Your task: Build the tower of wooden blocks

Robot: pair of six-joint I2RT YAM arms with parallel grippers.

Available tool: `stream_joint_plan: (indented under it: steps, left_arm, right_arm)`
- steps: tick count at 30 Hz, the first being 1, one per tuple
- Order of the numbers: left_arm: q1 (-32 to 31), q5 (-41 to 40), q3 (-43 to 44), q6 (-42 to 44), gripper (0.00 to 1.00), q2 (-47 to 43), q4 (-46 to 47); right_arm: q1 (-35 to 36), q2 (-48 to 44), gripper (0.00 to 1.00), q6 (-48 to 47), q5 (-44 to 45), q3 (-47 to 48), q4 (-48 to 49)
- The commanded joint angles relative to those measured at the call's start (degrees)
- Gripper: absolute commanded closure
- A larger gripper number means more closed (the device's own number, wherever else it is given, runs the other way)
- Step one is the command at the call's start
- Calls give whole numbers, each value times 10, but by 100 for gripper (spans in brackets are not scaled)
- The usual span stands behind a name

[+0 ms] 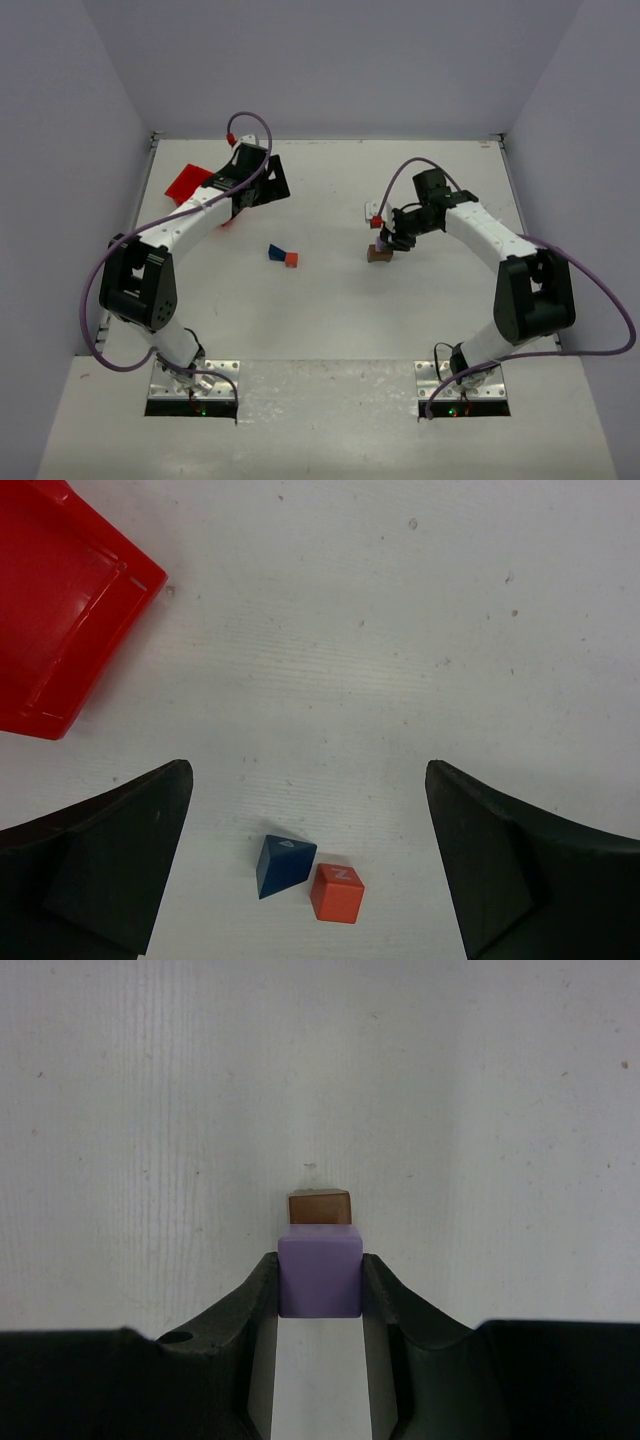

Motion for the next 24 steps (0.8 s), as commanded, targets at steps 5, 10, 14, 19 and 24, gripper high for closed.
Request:
stream_joint_plan:
  steps: [5, 10, 14, 19, 24]
  left_arm:
    - [-3, -2, 18, 8, 0, -10, 5]
    - [-3, 0, 20, 8, 0, -5, 5]
    - [-3, 2, 21, 9, 0, 1, 5]
    - [-3, 7, 25, 11, 0, 9, 4]
    - [-3, 8, 25, 12, 0, 9, 4]
  right_arm:
    - [6, 20, 74, 6, 10, 19, 15]
    - [6, 26, 74, 6, 10, 18, 18]
    - [6, 28, 74, 5, 5, 17, 23]
    - [5, 32, 73, 7, 9, 19, 24]
    - [6, 33, 73, 6, 12, 20, 19]
